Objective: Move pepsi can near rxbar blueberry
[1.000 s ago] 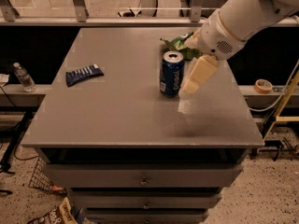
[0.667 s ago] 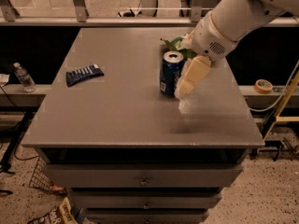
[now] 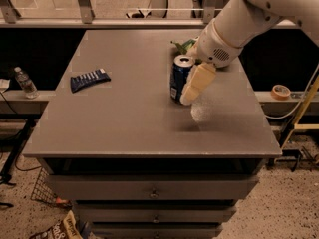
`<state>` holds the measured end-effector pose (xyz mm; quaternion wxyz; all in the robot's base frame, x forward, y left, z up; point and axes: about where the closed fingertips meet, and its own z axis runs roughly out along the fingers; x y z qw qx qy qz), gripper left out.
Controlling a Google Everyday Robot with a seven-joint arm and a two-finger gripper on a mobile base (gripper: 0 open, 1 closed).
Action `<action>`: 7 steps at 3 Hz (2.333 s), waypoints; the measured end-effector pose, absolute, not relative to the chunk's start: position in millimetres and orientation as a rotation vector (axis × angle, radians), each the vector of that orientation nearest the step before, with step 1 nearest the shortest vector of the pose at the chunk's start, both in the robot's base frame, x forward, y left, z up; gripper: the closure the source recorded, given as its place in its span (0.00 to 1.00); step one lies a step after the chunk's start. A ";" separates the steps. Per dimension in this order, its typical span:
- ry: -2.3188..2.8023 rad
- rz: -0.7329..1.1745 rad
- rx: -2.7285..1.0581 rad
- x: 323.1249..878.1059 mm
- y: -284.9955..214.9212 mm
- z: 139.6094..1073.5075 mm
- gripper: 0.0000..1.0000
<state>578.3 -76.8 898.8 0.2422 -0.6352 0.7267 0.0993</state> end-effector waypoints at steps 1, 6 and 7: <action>1.980 0.283 -1.739 584.0 -68.9 896.7 0.22; 1.823 0.415 -1.708 581.7 -18.5 941.3 1.00; 1.751 0.437 -1.724 595.7 12.7 964.1 1.00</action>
Offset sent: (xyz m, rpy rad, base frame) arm 0.0111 0.0269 0.0101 0.0708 -0.0028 0.0270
